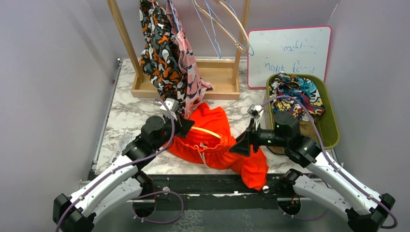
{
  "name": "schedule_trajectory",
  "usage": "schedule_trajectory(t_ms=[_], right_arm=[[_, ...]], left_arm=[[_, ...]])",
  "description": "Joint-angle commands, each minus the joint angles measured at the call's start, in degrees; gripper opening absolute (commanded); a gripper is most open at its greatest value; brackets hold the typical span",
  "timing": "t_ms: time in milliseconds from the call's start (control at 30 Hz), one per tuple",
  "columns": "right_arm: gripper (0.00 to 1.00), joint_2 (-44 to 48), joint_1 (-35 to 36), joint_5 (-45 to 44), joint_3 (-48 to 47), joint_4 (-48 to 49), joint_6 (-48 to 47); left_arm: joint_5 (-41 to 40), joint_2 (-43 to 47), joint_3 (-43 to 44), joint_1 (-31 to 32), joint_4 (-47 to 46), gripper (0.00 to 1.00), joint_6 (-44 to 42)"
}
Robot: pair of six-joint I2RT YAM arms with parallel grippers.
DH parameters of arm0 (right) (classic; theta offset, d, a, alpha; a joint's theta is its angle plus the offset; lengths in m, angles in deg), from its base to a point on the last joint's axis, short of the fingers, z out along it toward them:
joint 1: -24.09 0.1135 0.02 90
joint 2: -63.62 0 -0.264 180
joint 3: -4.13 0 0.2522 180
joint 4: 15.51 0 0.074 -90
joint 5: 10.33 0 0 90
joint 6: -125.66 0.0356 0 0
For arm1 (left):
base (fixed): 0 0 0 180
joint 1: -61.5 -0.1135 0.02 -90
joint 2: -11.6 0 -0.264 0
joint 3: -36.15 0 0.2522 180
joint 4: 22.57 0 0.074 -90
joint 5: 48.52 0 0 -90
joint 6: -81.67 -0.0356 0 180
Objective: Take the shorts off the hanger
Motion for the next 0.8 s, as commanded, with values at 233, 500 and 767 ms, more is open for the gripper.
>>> schedule_trajectory(t_ms=[233,500,767], right_arm=[[0.59,-12.8,0.1,-3.9,-16.5,-2.0,-7.0],[0.57,-27.0,11.2,-20.8,-24.4,-6.0,-9.9],[0.46,-34.9,18.3,-31.8,-30.5,-6.7,-12.2]], left_arm=[[-15.8,0.7,9.6,0.1,11.0,0.0,-12.9],[-20.6,6.7,5.2,0.2,10.7,0.0,-15.6],[-20.7,11.0,3.2,0.1,12.3,0.0,-16.2]])
